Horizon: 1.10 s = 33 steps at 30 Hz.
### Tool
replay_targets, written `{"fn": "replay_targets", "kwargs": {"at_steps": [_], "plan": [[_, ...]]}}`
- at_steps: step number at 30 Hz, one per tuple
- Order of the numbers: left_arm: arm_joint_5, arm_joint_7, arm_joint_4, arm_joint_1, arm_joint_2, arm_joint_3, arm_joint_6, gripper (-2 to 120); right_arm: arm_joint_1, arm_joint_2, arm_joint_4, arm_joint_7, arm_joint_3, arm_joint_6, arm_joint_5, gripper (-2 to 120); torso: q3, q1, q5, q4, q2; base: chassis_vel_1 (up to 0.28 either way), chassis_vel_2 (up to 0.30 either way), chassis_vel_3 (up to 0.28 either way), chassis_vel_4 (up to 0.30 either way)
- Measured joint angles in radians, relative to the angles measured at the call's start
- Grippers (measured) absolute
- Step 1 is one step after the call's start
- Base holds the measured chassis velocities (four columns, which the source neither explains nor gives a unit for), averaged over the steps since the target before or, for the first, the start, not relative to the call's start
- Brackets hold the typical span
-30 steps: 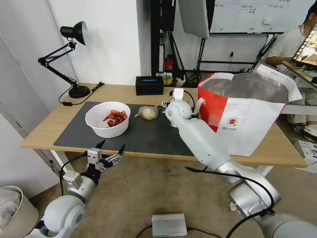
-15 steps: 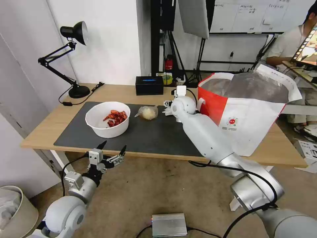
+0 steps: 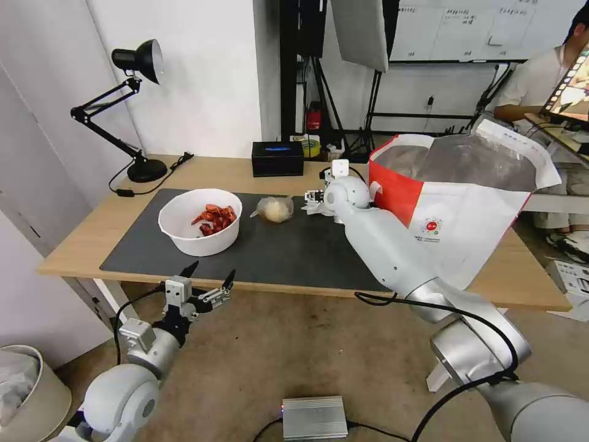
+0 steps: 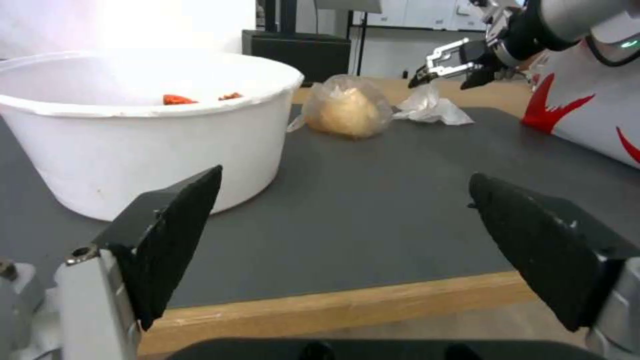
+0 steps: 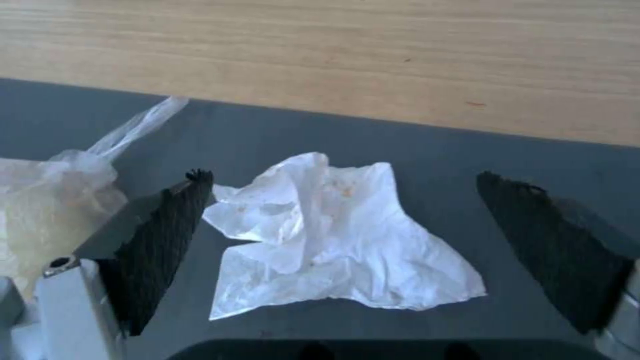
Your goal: Pick up the trash from the table and place it into the takeout bag.
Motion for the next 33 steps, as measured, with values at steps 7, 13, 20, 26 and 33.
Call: {"fn": "replay_targets", "kwargs": {"at_steps": [7, 13, 20, 26, 33], "plan": [[0.001, 0.0, -0.005, 0.0, -0.002, 0.002, 0.0, 100, 0.013, 0.01, -0.039, -0.045, 0.01, 0.0, -0.029, 100, 0.0, 0.0, 0.0, 0.0, 0.0, 0.0, 0.0, 0.0, 0.0], [0.0, 0.0, -0.006, 0.001, 0.001, 0.0, 0.0, 100, 0.02, 0.016, -0.066, -0.083, 0.012, 0.0, -0.051, 100, 0.0, 0.0, 0.0, -0.0001, 0.0, 0.0, 0.0, 0.0, 0.0], [0.0, -0.001, -0.007, 0.0, 0.0, 0.006, -0.001, 100, 0.023, 0.018, -0.092, -0.105, 0.014, 0.0, -0.057, 100, 0.0, 0.0, 0.0, 0.0, 0.0, 0.0, 0.0, 0.0, 0.0], [0.0, -0.001, -0.009, -0.001, 0.001, 0.009, -0.001, 100, 0.023, 0.02, -0.118, -0.136, 0.017, 0.0, -0.08, 100, 0.0, 0.0, 0.0, 0.0, 0.0, 0.0, 0.0, 0.0, 0.0], [0.001, -0.001, -0.009, -0.001, 0.0, 0.013, -0.002, 100, 0.026, 0.024, -0.14, -0.151, 0.019, 0.0, -0.094, 100, 0.0, 0.0, 0.0, 0.0, 0.0, 0.0, 0.0, 0.0, 0.0]]}}
